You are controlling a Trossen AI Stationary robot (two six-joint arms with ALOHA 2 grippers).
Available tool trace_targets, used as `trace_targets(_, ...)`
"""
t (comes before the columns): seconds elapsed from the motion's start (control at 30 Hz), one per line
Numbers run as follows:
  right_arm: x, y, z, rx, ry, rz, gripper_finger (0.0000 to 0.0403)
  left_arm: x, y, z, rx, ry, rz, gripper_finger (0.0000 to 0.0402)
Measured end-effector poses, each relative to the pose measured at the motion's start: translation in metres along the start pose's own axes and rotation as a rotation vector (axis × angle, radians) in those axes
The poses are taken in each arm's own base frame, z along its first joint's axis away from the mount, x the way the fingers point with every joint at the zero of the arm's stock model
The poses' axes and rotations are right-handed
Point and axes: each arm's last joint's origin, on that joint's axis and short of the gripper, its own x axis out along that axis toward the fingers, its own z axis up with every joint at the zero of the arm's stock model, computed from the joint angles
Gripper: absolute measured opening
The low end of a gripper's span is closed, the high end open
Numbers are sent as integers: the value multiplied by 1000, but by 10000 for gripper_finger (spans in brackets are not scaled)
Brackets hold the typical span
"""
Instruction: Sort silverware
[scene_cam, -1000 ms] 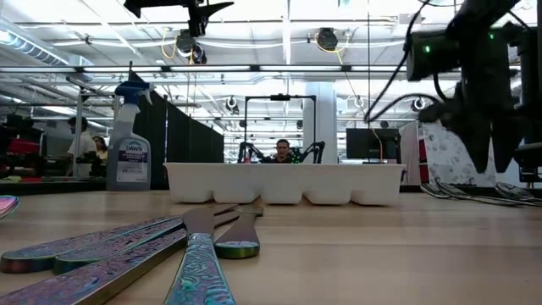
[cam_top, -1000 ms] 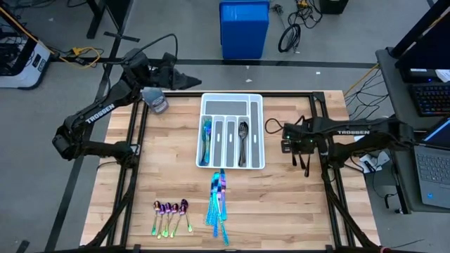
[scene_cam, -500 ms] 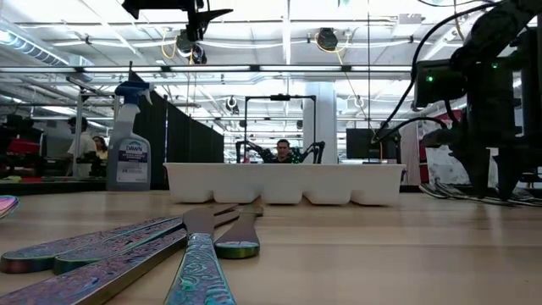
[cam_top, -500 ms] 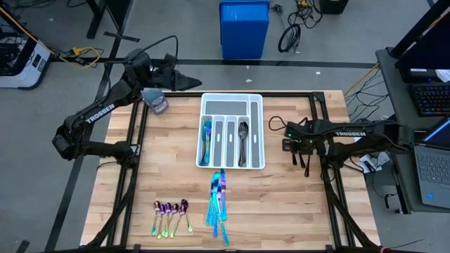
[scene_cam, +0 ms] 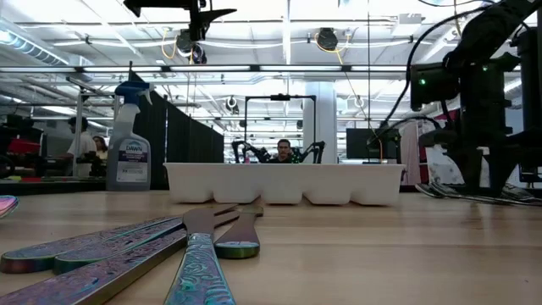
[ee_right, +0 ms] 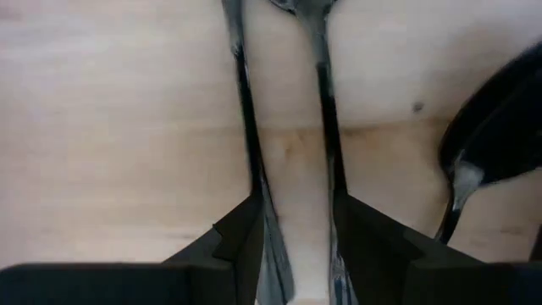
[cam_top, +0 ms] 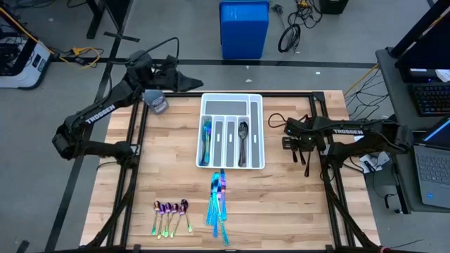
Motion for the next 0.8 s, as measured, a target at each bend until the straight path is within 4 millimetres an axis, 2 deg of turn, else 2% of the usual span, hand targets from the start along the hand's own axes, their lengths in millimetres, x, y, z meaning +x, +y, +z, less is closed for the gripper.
trace_targets(0.1,-13,5,3,10,-39,45,128,3,-2,-2,0,1,-1,278)
trace_targets(0.23,-15,3,9,44,-82,26,128,5,-3,-4,0,-1,0,278)
trace_targets(0.6,-4,-2,38,45,-112,-22,128,5,-3,-4,-2,-3,2,278)
trace_targets(0.8,10,1,46,1,-77,-76,124,5,-3,-4,-7,-3,2,278)
